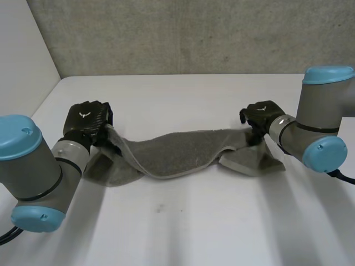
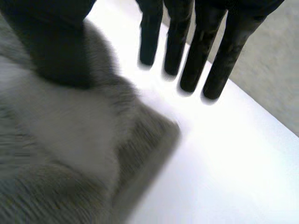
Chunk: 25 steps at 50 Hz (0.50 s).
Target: Fold the laundry
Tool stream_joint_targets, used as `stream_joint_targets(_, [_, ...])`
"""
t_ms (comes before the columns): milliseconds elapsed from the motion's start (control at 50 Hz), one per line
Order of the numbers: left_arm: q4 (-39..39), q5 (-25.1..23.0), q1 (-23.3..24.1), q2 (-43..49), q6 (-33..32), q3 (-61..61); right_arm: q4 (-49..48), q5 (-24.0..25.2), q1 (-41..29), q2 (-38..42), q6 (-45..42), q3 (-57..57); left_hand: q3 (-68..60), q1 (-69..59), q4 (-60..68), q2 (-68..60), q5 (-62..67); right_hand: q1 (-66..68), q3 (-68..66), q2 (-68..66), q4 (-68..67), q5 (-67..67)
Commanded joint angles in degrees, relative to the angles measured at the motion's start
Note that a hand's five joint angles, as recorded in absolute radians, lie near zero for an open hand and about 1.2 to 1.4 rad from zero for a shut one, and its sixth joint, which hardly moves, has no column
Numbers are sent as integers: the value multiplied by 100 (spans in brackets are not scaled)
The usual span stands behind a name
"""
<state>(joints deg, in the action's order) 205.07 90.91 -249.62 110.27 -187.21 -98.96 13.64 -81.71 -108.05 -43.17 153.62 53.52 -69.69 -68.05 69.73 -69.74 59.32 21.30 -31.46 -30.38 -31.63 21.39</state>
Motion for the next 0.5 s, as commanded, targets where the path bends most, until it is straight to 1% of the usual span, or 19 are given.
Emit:
stream_joint_targets(20, [-19,-3,-25,83,9,131,113,-662,38,-288,-245,79,-1031,-1195,1027,-1026,1068,-1130,2146,2038,2163,-2139])
stream_joint_targets(60, [-19,6,-16,65,18,201,43,-426,-6,-1206,0,909,-1031,-1195,1027,-1026,1068,-1130,2146,2038,2163,-2139])
stream_joint_targets(80, [-19,6,-16,65,18,202,43,-425,-6,-1211,1,914,-1031,-1195,1027,-1026,1068,-1130,2146,2038,2163,-2139])
stream_joint_targets(120, [-19,6,-25,39,27,228,-123,-57,11,-1981,194,1675,-1031,-1195,1027,-1026,1068,-1130,2146,2038,2163,-2139])
stream_joint_targets(140, [-19,14,-25,4,44,254,-124,-55,12,-1984,195,1679,-1031,-1195,1027,-1026,1068,-1130,2146,2038,2163,-2139])
stream_joint_targets(160, [-19,23,-34,-31,53,263,-246,110,-6,-2289,282,2062,-1031,-1195,1027,-1026,1068,-1130,2146,2038,2163,-2139])
stream_joint_targets(180, [-19,23,-34,-31,53,263,-247,112,-6,-2292,283,2066,-1031,-1195,1027,-1026,1068,-1130,2146,2038,2163,-2139])
stream_joint_targets(200, [-28,23,-43,-92,62,272,-404,216,-41,-2536,361,2457,-1031,-1195,1027,-1026,1068,-1056,2073,1965,2090,-2066])
stream_joint_targets(220, [-28,23,-60,-171,62,263,-588,269,-76,-2747,370,2870,-1031,-1195,1027,-1026,1068,-704,1721,1612,1738,-1714])
stream_joint_targets(240, [-28,23,-60,-172,62,263,-590,270,-76,-2749,371,2874,-1031,-1195,1027,-1026,1068,-701,1717,1609,1734,-1710])
stream_joint_targets(280, [-28,23,-78,-251,62,246,-992,252,-269,-3003,309,3592,-1031,-1195,1027,-1026,1068,220,796,688,814,-790])
stream_joint_targets(340, [-46,23,-87,-392,71,211,-1214,208,-410,-3057,274,3894,-1031,-1195,1027,-1026,1068,443,573,465,591,-566])
stream_joint_targets(380, [-46,23,-61,-479,62,202,-1660,86,-629,-3092,178,4419,-1031,-1195,1027,-1026,1068,427,590,482,607,-583])
stream_joint_targets(400, [-46,23,-60,-480,62,202,-1662,85,-630,-3092,177,4421,-1031,-1195,1027,-1026,1068,426,590,482,607,-583])
stream_joint_targets(440, [-63,23,-60,-559,62,202,-2021,-133,-718,-3127,90,4850,-1031,-1195,1027,-1026,1068,510,506,398,524,-500])
stream_joint_targets(500, [-72,23,-43,-822,62,202,-2102,-222,-736,-3153,81,5001,-1031,-1195,1027,-1026,1068,880,136,28,153,-129])
